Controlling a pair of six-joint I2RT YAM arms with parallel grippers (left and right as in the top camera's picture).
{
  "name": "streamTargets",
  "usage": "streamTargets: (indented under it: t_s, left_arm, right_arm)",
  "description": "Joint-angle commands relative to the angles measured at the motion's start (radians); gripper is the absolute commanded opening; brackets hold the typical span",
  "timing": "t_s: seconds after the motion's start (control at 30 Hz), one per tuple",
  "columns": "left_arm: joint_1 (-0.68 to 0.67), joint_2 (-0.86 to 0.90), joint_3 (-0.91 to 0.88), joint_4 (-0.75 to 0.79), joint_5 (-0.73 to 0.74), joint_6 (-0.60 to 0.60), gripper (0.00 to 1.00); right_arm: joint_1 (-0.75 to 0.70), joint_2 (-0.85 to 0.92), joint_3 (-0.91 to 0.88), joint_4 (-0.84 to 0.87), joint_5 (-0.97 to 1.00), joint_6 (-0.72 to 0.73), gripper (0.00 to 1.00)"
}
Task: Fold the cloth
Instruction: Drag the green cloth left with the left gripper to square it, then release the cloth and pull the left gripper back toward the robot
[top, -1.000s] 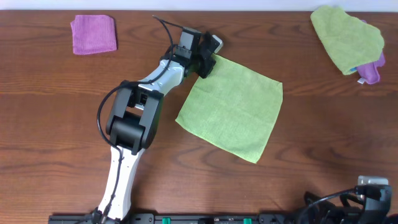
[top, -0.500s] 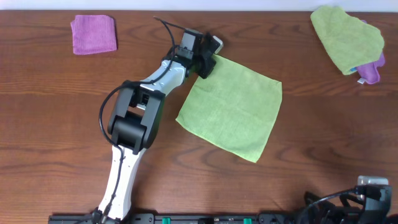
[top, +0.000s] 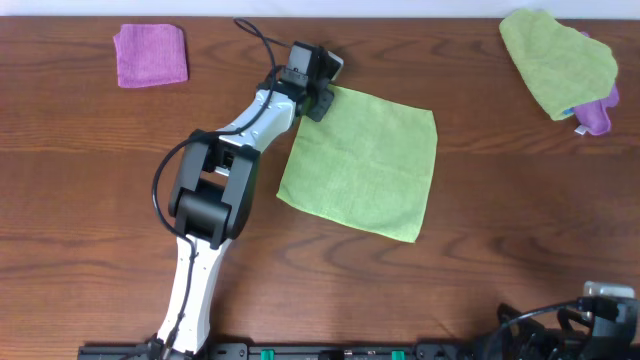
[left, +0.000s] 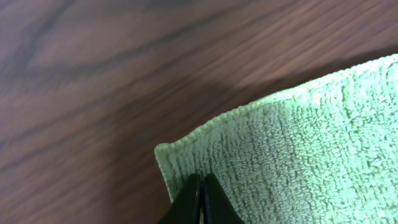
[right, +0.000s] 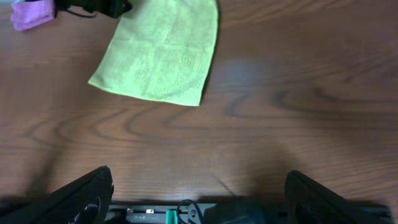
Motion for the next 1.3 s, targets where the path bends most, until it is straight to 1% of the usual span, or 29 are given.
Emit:
streamTargets:
  t_s: [0.0,0.27,0.37,0.57,0.7,0.87,1.03,1.1,1.17,1.27]
  left_arm:
    - [0.032,0.053,-0.039,-0.074,-0.104,-0.043,0.06]
    - [0.055,0.041,-0.039,-0.114,-0.216,-0.058,0.06]
    - [0.07,0.032,-0.039,-0.127,-0.219,-0.058,0.06]
    - [0.099,0.026,-0.039,-0.206,-0.219,-0.064,0.06]
    - [0.104,0.015,-0.039,-0.218,-0.214,-0.07,0.05]
    - [0.105,-0.038,-0.036,-0.206,-0.143,-0.072,0.06]
    - [0.105,-0.103,-0.032,-0.203,-0.104,-0.072,0.06]
    - [0.101,-0.154,-0.032,-0.203,-0.068,-0.072,0.06]
    - [0.095,-0.204,-0.032,-0.206,-0.043,-0.072,0.06]
    - [0.082,-0.285,-0.032,-0.214,-0.04,-0.072,0.07]
  right_arm:
    - [0.016,0.0,0.0,-0.001,0.037,0.014,0.88]
    - [0.016,0.0,0.0,-0.001,0.044,0.014,0.88]
    - [0.016,0.0,0.0,-0.001,0.052,0.014,0.88]
    - [0.016,0.0,0.0,0.0,0.068,0.014,0.88]
    - [0.016,0.0,0.0,0.009,0.089,0.015,0.89]
    - [0.016,0.002,0.0,0.011,0.115,0.014,0.89]
    - [0.016,0.002,0.0,0.011,0.133,0.013,0.89]
    - [0.016,0.002,-0.001,0.01,0.135,0.001,0.89]
    - [0.016,0.002,-0.009,0.01,0.138,-0.009,0.91]
    - [0.016,0.002,-0.028,0.012,0.143,-0.04,0.93]
